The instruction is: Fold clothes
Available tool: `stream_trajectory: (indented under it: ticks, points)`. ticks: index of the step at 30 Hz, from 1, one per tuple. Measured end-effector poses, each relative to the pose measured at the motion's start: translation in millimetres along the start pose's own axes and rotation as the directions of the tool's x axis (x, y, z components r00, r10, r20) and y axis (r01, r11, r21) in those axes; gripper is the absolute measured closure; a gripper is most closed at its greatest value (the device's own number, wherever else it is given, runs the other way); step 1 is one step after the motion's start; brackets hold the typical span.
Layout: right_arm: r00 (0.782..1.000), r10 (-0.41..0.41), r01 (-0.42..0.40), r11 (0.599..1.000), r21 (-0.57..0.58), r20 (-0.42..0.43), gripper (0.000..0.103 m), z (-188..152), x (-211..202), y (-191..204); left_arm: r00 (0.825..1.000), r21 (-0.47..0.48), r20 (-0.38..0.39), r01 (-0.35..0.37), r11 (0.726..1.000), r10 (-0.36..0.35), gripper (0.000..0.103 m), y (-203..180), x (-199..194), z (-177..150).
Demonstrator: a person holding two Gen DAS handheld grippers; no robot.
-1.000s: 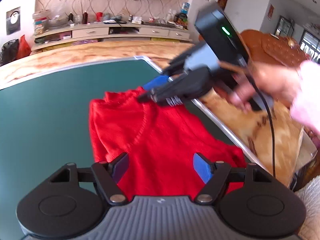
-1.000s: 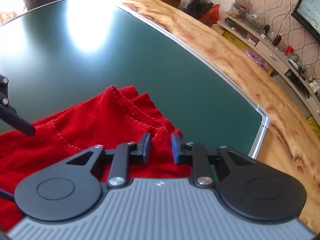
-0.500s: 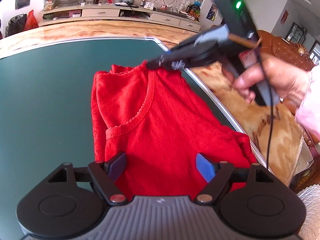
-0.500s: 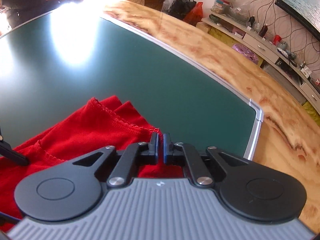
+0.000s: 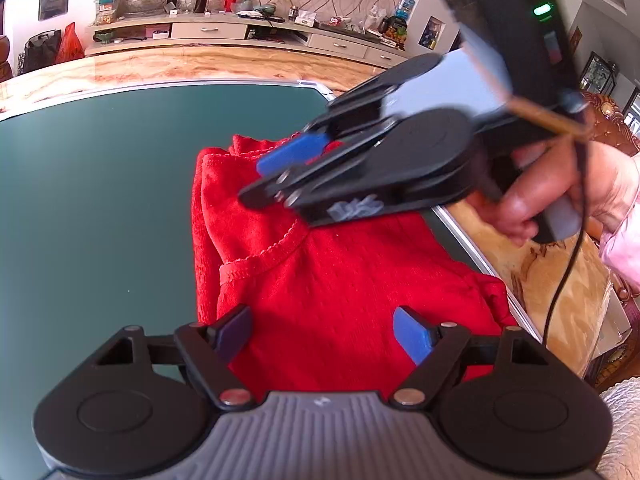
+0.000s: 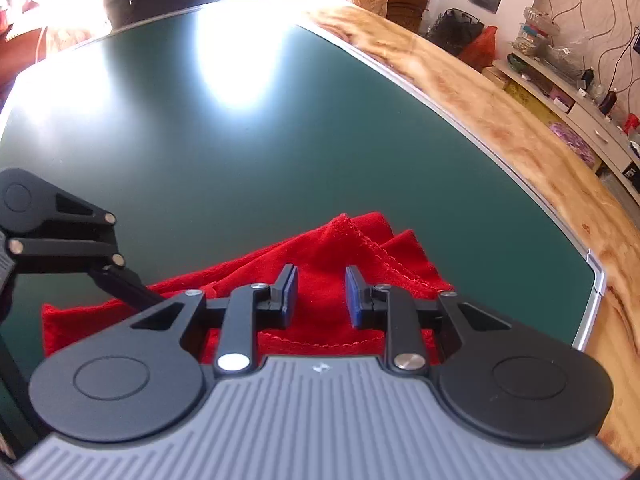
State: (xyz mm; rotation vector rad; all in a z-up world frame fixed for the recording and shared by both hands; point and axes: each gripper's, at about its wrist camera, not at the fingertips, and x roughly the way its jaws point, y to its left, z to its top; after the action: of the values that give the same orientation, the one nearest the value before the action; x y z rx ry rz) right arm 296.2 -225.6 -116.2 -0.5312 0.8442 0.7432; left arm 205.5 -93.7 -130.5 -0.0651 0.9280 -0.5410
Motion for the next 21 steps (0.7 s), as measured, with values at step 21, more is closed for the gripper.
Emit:
stream_trajectory:
  ticks: [21]
  points:
    - [0.995,0.103,-0.103,0.995,0.018,-0.004,0.072,-8,-36,19,0.999,0.074,0.029,-0.024,0.997,0.022,0.008,-3,11,10]
